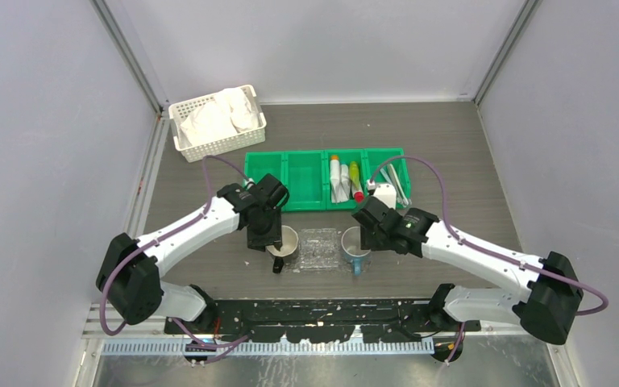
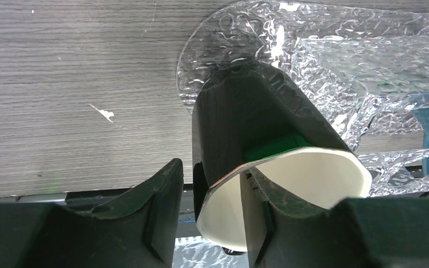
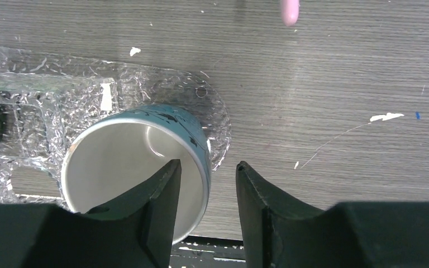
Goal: Prepare toiletry sets of a toothbrush and toothpaste on the tray
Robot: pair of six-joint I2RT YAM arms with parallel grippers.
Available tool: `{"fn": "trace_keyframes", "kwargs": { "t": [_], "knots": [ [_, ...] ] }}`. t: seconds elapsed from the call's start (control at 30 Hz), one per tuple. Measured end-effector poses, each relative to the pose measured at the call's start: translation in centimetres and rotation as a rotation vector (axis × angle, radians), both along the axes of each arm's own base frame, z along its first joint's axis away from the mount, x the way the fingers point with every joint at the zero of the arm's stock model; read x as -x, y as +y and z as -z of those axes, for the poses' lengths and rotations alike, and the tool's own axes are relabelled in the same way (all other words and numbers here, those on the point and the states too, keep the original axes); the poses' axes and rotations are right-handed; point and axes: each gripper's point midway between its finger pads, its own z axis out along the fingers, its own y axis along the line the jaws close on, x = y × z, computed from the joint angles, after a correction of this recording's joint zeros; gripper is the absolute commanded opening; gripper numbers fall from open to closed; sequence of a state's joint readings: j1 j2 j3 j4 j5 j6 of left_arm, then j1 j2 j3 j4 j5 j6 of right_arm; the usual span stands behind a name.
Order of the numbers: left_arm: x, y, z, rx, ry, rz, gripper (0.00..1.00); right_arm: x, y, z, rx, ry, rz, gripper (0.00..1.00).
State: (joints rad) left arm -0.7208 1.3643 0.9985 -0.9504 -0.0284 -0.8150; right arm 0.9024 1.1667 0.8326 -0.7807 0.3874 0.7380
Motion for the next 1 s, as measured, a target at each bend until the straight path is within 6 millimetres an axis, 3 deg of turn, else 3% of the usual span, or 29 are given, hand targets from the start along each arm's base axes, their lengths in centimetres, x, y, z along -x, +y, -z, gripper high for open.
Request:
{"fn": "trace_keyframes", "kwargs": {
  "t": [0.17,0.27,0.33,0.43,0.53,0.7,0.87,1.0],
  "knots": [
    [-0.3,-0.2,-0.6,0.008,-0.012,0.003,0.52,0.0,-0.3,-1.7,-0.023,-0.029,0.002,0.50],
    [-0.9,-0.5,-1.7,0.019,-0.038,0.007,0.64,-0.6,-0.4,-4.1,-0.037,-0.083,0.003,0.48],
    [-1.3,-0.6,-2.7,0.028,-0.065,0.012,0.97,-1.3,-0.3,-6.1,-0.049,-0.133,-0.001,0.43],
    [-1.9,-0.7,-4.6,0.044,-0.122,0.028,1.00,-3.0,-0.2,-9.1,-0.056,-0.214,-0.014,0.39],
    [-2.6,-0.7,-6.5,0.062,-0.184,0.037,1.00,-5.5,-0.6,-10.1,-0.018,-0.263,-0.015,0.32],
    [-3.3,-0.2,-8.7,0.075,-0.269,0.045,1.00,-9.3,-0.1,-7.1,0.148,-0.231,-0.076,0.32],
    [-3.3,0.1,-8.8,0.063,-0.278,0.047,1.00,-11.3,0.7,-3.1,0.294,-0.184,-0.180,0.34],
    [-3.3,0.2,-8.6,0.057,-0.278,0.056,1.00,-12.7,0.9,-1.9,0.344,-0.191,-0.215,0.34]
  ]
}}
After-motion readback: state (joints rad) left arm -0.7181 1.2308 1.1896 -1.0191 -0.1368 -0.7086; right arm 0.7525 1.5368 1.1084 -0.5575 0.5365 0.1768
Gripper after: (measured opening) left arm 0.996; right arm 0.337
